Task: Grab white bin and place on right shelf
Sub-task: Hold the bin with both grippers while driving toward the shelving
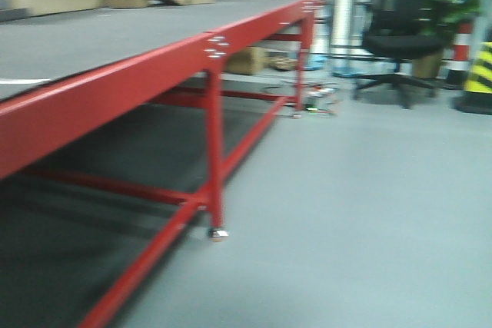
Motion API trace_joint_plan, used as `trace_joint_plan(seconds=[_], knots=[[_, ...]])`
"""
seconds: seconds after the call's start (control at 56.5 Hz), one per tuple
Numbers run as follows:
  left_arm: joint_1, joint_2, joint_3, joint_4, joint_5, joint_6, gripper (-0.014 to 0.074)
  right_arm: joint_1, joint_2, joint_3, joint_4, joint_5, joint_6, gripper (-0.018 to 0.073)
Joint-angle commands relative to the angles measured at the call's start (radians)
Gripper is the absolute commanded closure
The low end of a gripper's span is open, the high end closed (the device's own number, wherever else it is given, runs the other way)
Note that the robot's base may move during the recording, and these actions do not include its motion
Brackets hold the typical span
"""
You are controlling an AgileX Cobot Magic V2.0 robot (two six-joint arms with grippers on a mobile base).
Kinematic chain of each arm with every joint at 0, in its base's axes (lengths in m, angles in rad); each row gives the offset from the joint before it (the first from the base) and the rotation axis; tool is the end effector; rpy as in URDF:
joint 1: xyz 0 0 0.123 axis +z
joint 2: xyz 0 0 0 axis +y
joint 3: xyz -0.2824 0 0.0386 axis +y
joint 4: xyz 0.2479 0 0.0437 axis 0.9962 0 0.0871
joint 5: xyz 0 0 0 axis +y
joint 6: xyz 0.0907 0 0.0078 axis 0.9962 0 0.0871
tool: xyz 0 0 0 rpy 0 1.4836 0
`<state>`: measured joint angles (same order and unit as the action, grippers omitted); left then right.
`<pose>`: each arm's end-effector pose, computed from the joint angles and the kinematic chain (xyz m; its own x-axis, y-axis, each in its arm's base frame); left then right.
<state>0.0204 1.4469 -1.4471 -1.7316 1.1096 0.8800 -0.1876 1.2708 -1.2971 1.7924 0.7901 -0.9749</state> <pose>0.2920 -0.0746 0.4683 -0.4976 -0.4135 -0.7625 0.7423 0.2517 -0.6210 0.2692 0.0132 0.4758 -0.2032 0.6159 -0.7611 -0.5662 0.5603 0.6046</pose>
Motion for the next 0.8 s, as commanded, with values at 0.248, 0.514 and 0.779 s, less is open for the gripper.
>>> trace_joint_plan(seconds=[0.248,0.514,0.779], knots=[[-0.029,-0.047,-0.036,-0.065,0.221,0.031,0.0723,0.016,-0.036,-0.035,0.127,0.08,-0.017,0.049],[-0.029,-0.047,-0.036,-0.065,0.221,0.031,0.0723,0.016,-0.036,-0.035,0.127,0.08,-0.017,0.049],[-0.029,-0.047,-0.036,-0.065,0.221,0.031,0.0723,0.016,-0.036,-0.035,0.127,0.08,-0.017,0.049]])
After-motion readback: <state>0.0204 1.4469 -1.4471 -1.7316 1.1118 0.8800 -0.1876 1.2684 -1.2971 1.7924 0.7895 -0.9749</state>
